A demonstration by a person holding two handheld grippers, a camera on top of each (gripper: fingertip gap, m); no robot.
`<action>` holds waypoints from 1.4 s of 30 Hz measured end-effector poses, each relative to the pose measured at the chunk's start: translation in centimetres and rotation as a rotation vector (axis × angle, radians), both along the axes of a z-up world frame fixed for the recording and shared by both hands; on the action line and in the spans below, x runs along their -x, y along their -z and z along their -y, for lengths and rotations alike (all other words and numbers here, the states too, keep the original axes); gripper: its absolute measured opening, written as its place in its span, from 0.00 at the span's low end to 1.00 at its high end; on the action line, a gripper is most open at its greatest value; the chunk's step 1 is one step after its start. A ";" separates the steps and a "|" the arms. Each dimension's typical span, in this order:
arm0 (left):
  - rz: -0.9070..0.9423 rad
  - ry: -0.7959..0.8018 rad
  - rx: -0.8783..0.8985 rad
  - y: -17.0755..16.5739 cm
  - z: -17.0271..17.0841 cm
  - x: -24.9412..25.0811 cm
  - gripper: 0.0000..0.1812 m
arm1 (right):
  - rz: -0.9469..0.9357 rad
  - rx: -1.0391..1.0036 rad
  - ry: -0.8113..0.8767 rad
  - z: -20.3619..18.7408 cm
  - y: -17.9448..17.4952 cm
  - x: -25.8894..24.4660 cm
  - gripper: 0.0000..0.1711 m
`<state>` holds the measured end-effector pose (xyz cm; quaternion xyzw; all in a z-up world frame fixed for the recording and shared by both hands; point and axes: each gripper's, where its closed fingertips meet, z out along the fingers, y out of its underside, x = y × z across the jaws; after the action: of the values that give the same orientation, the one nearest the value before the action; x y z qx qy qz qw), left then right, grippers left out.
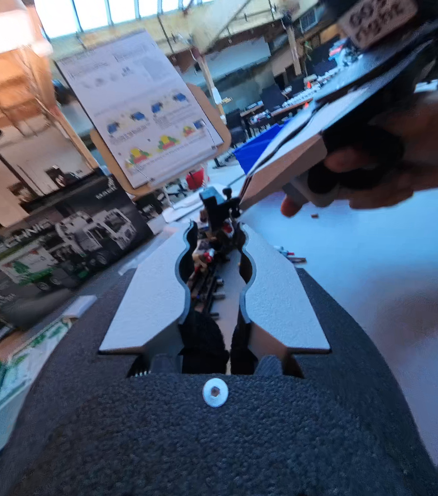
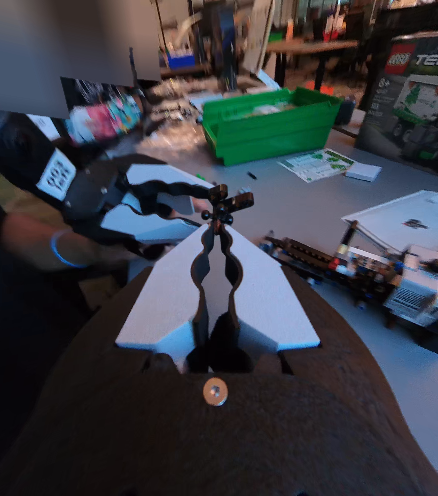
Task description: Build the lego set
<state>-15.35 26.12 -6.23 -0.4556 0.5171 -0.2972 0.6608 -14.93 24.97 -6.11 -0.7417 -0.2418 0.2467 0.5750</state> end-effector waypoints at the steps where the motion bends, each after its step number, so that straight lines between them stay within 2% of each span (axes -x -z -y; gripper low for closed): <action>1: -0.022 0.017 0.032 0.5 -0.1 0.0 0.15 | 0.088 -0.004 0.028 -0.1 0.3 -0.9 0.02; 3: -0.046 0.095 0.111 1.1 0.2 -0.1 0.17 | 0.311 0.007 0.033 0.4 1.6 -2.2 0.02; 6: -0.119 0.250 0.202 2.1 1.4 -0.6 0.22 | 0.556 -0.011 -0.074 2.1 2.7 -2.1 0.02; 9: -0.229 0.402 0.203 2.7 3.0 -0.9 0.22 | 0.669 0.000 -0.111 2.6 3.4 -2.2 0.02; 11: -0.266 0.479 0.193 2.6 3.9 -0.9 0.19 | 0.705 0.021 -0.133 2.9 3.9 -2.4 0.02; 18: -0.350 0.509 0.162 3.7 3.7 -1.8 0.14 | 0.709 0.002 -0.156 2.9 3.8 -2.1 0.02; 24: -0.339 0.487 0.156 3.5 3.0 -2.8 0.08 | 0.677 0.026 -0.150 2.3 4.0 -3.0 0.02; 31: -0.270 0.553 0.340 2.8 1.8 -3.8 0.08 | 0.485 0.040 -0.154 1.0 3.2 -3.9 0.02; 37: -0.146 0.620 0.558 1.8 -0.3 -4.0 0.08 | 0.254 -0.018 -0.104 -0.3 1.4 -5.4 0.13; 39: -0.119 0.644 0.623 1.7 -0.9 -4.0 0.08 | 0.232 -0.054 -0.055 -1.1 1.2 -5.9 0.17; 42: -0.127 0.654 0.673 2.3 -1.4 -4.2 0.08 | 0.240 -0.083 -0.038 -1.7 1.3 -5.2 0.17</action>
<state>-11.13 27.55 -8.50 -0.4749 0.5480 -0.6123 0.3151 -9.68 26.65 -7.41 -0.7366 -0.3329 0.1570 0.5674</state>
